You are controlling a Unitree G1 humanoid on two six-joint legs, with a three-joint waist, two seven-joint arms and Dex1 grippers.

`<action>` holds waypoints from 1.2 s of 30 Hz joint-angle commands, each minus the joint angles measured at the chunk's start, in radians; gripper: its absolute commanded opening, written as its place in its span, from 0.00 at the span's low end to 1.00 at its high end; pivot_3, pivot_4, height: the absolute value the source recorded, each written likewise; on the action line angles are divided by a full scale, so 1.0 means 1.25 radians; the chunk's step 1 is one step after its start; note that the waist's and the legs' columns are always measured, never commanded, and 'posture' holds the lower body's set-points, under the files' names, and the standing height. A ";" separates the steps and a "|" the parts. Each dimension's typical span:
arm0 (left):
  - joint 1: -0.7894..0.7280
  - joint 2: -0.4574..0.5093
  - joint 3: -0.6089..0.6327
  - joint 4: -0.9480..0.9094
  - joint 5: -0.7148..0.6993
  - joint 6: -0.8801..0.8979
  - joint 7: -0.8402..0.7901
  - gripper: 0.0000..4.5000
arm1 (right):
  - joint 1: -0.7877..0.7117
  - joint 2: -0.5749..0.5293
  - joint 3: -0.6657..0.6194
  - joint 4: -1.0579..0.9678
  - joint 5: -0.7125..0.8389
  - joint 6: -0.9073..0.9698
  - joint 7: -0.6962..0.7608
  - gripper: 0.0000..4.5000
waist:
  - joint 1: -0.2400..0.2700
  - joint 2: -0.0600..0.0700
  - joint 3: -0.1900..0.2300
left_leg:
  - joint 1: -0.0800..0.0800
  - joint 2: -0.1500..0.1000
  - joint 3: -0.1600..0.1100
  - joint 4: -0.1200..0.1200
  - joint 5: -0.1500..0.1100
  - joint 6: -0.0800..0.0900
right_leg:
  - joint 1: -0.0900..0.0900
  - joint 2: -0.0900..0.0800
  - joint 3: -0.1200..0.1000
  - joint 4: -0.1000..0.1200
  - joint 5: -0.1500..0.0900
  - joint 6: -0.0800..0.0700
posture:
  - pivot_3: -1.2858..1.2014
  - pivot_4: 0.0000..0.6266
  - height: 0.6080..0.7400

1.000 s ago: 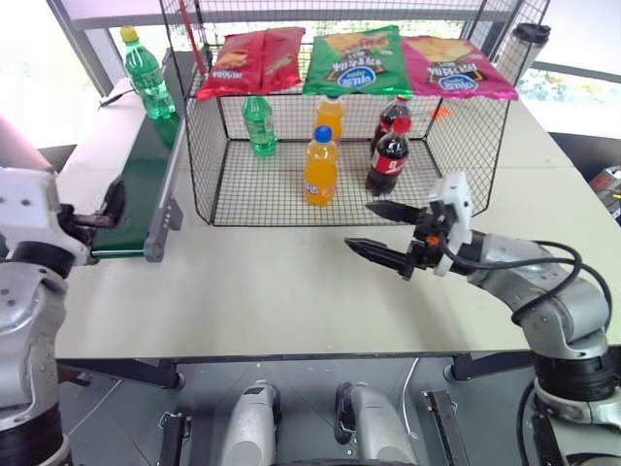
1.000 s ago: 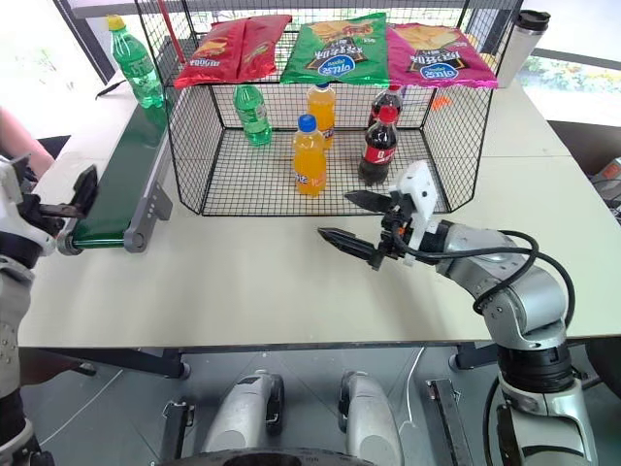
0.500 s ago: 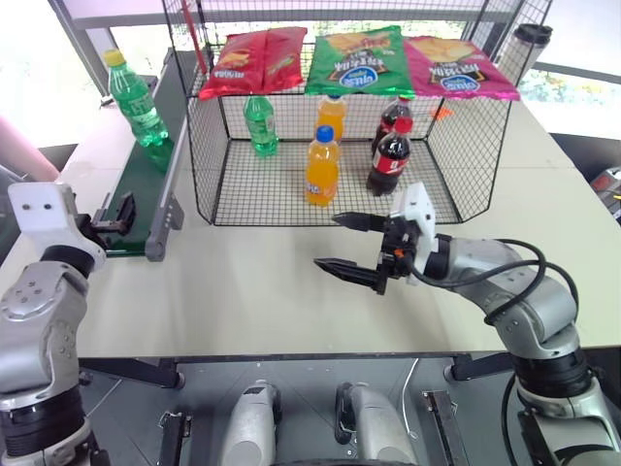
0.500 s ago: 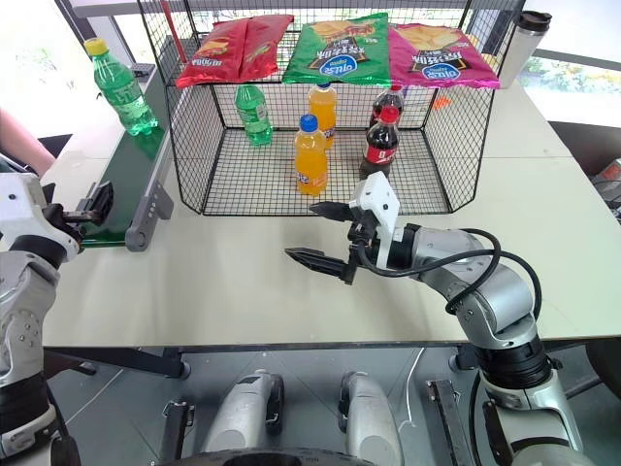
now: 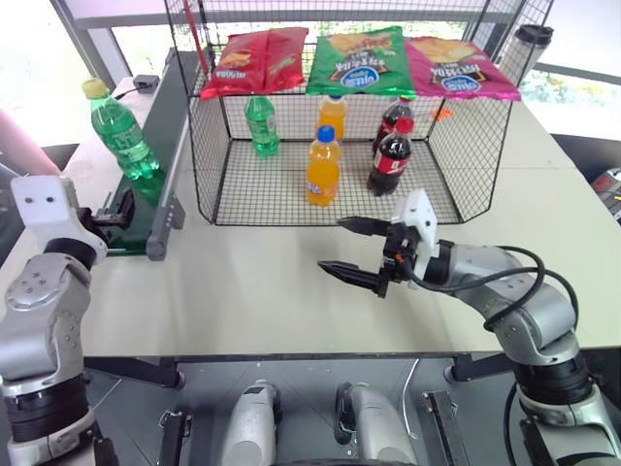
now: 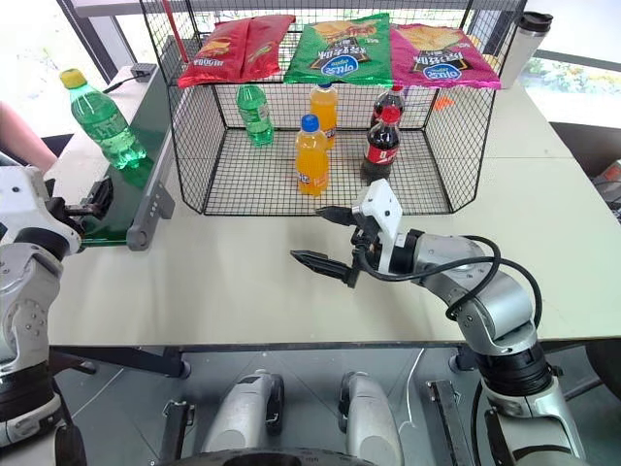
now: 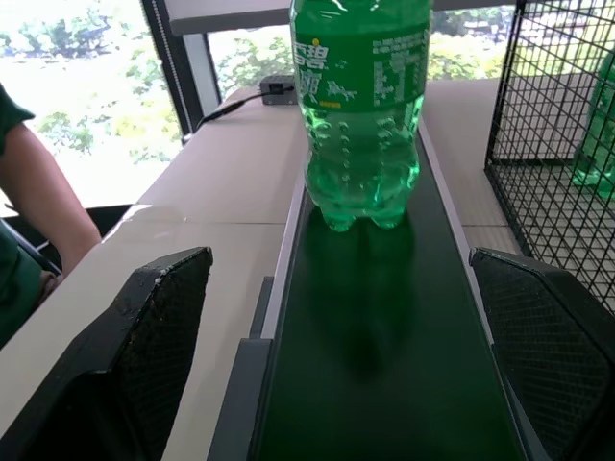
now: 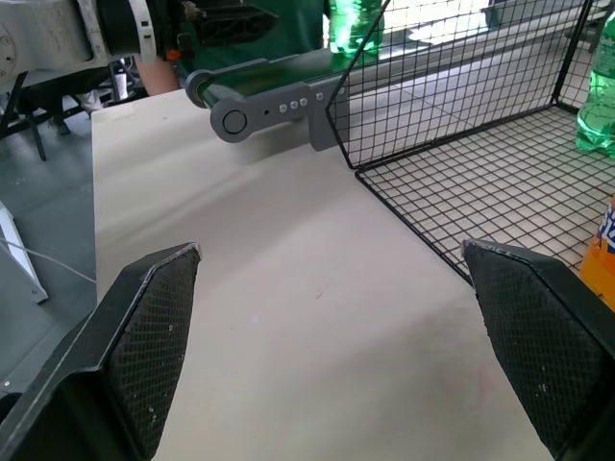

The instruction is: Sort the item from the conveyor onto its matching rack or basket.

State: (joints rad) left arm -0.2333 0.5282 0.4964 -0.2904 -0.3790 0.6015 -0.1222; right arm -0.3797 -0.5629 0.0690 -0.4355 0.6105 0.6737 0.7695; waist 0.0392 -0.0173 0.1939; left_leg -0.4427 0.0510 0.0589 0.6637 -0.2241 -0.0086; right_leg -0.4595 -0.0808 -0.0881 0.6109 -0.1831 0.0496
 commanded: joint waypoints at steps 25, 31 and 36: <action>-0.012 -0.010 0.012 0.012 0.017 -0.055 -0.002 0.63 | 0.011 0.001 -0.024 -0.017 0.004 -0.009 -0.024 1.00 | -0.001 0.000 0.000 | 0.000 0.000 0.000 0.000 0.000 0.000 | 0.000 0.000 0.000 0.001 0.000 0.000 | 0.52 0.24 1.00; -0.007 -0.023 -0.003 -0.068 -0.048 -0.085 -0.076 0.63 | 0.011 -0.001 -0.026 -0.009 0.001 -0.012 -0.023 1.00 | 0.001 0.000 0.000 | 0.000 0.000 0.000 0.000 0.000 0.000 | 0.000 0.000 0.000 0.001 0.000 0.000 | 0.52 0.24 1.00; 0.002 -0.014 -0.054 -0.180 -0.101 -0.054 -0.125 0.63 | 0.010 -0.008 -0.034 0.007 -0.007 -0.020 -0.017 1.00 | 0.000 -0.001 0.001 | 0.000 0.000 0.000 0.001 0.000 0.000 | 0.000 -0.001 0.000 0.000 0.001 -0.001 | 0.52 0.24 1.00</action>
State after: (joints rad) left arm -0.2100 0.4897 0.4354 -0.4125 -0.4718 0.5442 -0.2535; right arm -0.3643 -0.5644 0.0623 -0.4260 0.6029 0.6702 0.7421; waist 0.0387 -0.0190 0.1947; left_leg -0.4434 0.0505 0.0592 0.6644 -0.2240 -0.0085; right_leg -0.4593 -0.0816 -0.0880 0.6111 -0.1820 0.0479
